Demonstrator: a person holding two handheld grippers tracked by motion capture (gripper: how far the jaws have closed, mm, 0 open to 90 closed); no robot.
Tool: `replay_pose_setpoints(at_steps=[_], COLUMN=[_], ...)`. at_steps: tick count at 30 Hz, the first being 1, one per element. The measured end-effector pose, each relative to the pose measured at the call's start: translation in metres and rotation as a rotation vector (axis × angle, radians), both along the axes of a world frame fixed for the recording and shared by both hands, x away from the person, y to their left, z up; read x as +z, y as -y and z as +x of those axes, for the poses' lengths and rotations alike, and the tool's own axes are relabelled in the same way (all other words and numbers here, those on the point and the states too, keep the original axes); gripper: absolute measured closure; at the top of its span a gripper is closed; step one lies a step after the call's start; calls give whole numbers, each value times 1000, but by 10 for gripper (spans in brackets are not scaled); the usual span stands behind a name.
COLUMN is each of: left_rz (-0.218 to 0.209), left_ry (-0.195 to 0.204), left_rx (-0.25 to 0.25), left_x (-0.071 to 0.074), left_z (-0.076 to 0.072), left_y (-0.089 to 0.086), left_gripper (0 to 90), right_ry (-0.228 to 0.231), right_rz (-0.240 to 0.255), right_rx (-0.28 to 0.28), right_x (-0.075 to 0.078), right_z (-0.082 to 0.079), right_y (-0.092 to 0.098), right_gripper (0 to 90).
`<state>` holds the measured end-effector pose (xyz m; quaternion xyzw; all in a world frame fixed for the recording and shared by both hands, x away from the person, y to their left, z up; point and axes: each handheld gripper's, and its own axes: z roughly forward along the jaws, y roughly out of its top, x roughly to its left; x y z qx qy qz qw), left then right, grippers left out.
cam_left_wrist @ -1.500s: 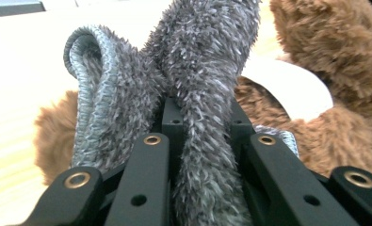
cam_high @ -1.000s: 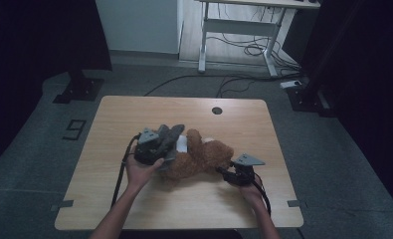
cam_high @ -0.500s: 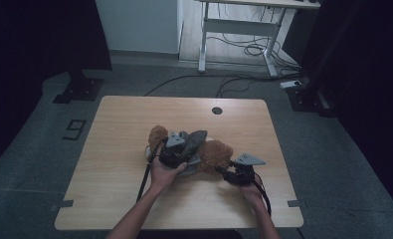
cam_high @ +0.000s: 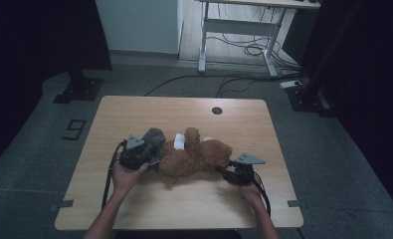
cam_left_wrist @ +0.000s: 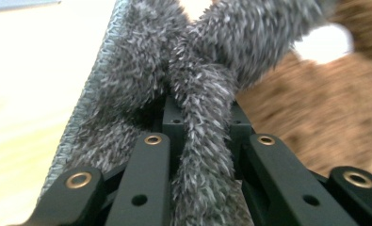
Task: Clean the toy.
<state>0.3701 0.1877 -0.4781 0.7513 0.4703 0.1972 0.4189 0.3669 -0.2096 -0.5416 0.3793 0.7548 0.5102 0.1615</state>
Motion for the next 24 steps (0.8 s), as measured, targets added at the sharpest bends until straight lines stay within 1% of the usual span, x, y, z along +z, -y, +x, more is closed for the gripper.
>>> replay_pose_setpoints(at_steps=[1, 2, 3, 4, 6, 9, 11, 13, 14, 15, 17, 18, 19, 20, 21, 23, 24], left_rz=[0, -5, -16, -18, -33, -32, -35, -34, -26, -11, 54, 69, 52, 33, -7, -47, -38], left_ry=[5, 13, 23, 30, 57, 94, 101, 95, 95, 92, 90, 77, 62, 56, 43, 18, 19], left_rx=[6, 0, -13, -24, -51, -102, -147, -205, -230, -241, -248, -245, -238, -231, -225, -224, -218], left_x=[-1, 0, 3, 6, 15, 31, 40, 44, 44, 43, 35, 29, 22, 19, 17, 15, 15], left_z=[-2, -4, -6, -8, -11, -16, -20, -23, -24, -24, -21, -18, -13, -11, -8, -4, -5], left_y=[-1, 0, 4, 7, 18, 38, 54, 72, 83, 90, 105, 109, 109, 106, 99, 88, 84], left_gripper=[766, 766, 766, 766, 765, 764, 764, 762, 761, 761, 761, 760, 760, 761, 762, 765, 766], right_ry=[0, -2, -2, -2, -4, -5, -5, -4, -4, -4, -2, -2, -2, 0, 0, 2, 1], right_rz=[1, 2, 0, -3, -7, -13, -13, -13, -14, -13, -14, -18, -21, -22, -19, -14, -13], right_rx=[-1, -3, -4, -4, -4, -2, -2, -2, -2, -3, -3, -3, -2, -2, -1, 2, 3], right_x=[0, 0, 0, 0, 0, -1, -1, -1, -1, -1, -1, -1, -1, -1, -1, 0, 0], right_z=[0, 1, 1, 1, 0, 0, 0, 0, 0, 0, -1, -1, -1, -1, -1, -1, -1], right_y=[0, 0, 0, 0, 1, 2, 2, 2, 2, 2, 2, 2, 2, 2, 2, 1, 1], right_gripper=[515, 516, 517, 516, 516, 516, 516, 516, 516, 516, 516, 516, 515, 515, 515, 515, 516])
